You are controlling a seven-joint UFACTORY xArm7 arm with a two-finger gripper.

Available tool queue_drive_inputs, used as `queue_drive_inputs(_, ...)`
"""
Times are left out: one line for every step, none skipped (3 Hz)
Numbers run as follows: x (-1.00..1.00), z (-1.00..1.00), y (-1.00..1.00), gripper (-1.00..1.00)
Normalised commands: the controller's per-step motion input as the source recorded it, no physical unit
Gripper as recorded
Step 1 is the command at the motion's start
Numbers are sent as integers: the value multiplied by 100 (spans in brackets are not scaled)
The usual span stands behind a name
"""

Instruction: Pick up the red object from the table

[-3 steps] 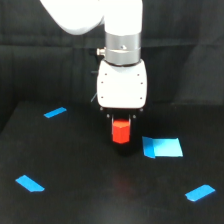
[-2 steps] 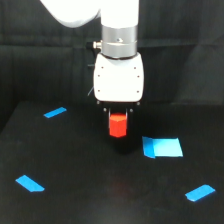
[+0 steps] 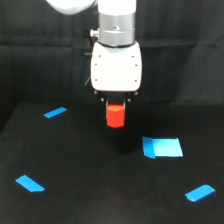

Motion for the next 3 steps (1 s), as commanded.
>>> queue_drive_inputs(-1,90,6,-100)
queue_drive_inputs(-1,56,9,-100)
queue_drive_inputs(-7,29,-4,-100)
